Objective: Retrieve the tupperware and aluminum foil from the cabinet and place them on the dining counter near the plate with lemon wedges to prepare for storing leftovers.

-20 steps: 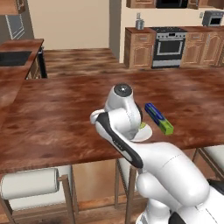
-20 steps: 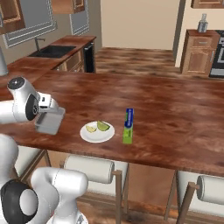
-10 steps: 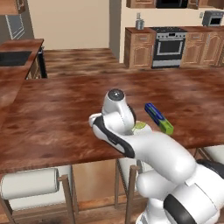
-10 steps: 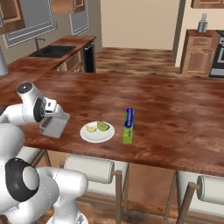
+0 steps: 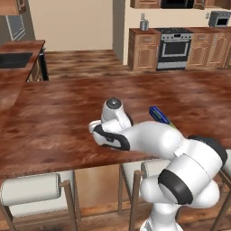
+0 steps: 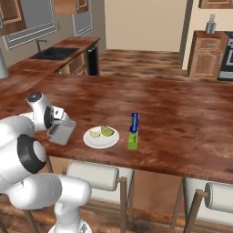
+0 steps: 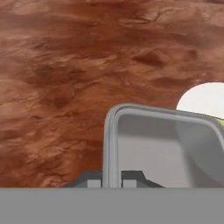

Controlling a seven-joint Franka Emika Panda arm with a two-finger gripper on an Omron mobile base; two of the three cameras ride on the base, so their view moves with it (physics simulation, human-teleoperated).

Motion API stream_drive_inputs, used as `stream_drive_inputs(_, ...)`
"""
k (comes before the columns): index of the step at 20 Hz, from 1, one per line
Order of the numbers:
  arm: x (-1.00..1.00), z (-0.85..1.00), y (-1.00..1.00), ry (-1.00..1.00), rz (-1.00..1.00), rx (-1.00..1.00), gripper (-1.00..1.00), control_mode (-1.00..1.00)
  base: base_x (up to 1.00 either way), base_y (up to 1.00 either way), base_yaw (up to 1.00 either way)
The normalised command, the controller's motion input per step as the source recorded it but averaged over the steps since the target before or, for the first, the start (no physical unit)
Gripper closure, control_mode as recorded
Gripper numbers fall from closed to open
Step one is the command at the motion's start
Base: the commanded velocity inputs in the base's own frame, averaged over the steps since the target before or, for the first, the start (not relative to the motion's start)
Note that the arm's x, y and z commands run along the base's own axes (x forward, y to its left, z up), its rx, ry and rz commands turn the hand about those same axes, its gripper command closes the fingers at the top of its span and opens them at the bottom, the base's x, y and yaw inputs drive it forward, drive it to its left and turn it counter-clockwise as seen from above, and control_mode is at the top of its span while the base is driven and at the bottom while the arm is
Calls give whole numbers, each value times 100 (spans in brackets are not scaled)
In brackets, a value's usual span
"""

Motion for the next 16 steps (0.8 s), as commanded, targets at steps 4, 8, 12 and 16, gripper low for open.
stream_drive_inputs(4, 43, -49, 6, 0, 0, 0, 100, -100, 0, 0, 0)
stream_drive_inputs(8, 50, -44, 1, 0, 0, 0, 100, -100, 0, 0, 0)
stream_drive_inputs(12, 58, -39, 3, 0, 0, 0, 100, -100, 0, 0, 0)
stream_drive_inputs(16, 65, -32, 13, 0, 0, 0, 100, -100, 0, 0, 0)
